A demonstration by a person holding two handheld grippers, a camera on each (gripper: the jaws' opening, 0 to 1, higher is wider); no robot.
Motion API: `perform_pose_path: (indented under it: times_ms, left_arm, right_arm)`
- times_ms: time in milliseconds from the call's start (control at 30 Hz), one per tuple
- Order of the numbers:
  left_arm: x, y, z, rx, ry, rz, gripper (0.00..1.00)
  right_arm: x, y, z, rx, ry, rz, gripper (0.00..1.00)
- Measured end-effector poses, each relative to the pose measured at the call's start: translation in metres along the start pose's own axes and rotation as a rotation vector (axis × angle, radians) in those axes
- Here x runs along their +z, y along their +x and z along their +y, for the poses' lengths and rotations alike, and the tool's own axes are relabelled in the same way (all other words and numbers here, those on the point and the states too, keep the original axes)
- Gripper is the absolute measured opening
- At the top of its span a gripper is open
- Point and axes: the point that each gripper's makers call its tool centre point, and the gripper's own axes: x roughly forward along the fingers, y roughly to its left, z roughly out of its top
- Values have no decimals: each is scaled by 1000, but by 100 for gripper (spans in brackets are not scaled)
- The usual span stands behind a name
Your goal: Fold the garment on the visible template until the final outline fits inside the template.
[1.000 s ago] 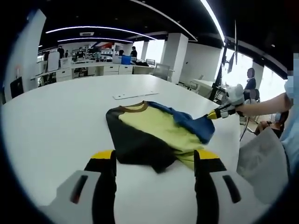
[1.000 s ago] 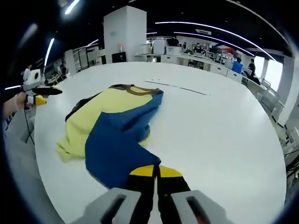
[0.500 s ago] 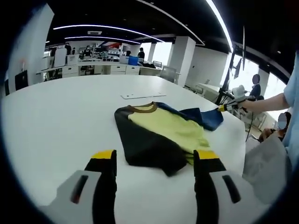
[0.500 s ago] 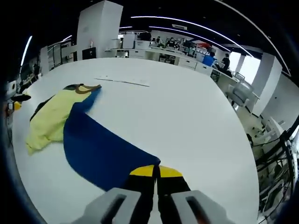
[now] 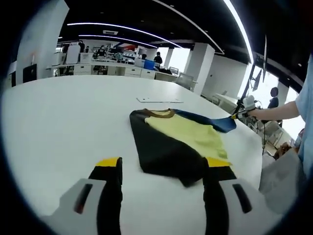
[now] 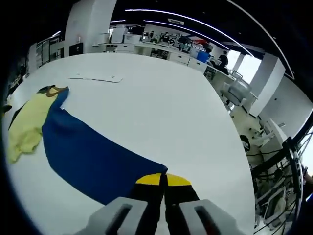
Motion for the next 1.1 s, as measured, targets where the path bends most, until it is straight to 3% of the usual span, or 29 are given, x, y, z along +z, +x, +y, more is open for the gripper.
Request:
perform_pose_path:
  times_ms: [333,500,667,1100]
  left_arm:
    - [-2,4,9,31,-42,-14,63]
    - [-4,6,5,30,-43,-8,63]
    - [-5,6,3,29,-51,-6,63]
    - [-8,9,-10,5,-66,-12,62]
  right_arm:
    - [3,31,-35,-27,18,18,0]
    - [-7,44,-47,-46,20,67,0]
    - [-20,45,-49,-47,21,106,0]
    - [-28,41,-48,-33,0,112,0]
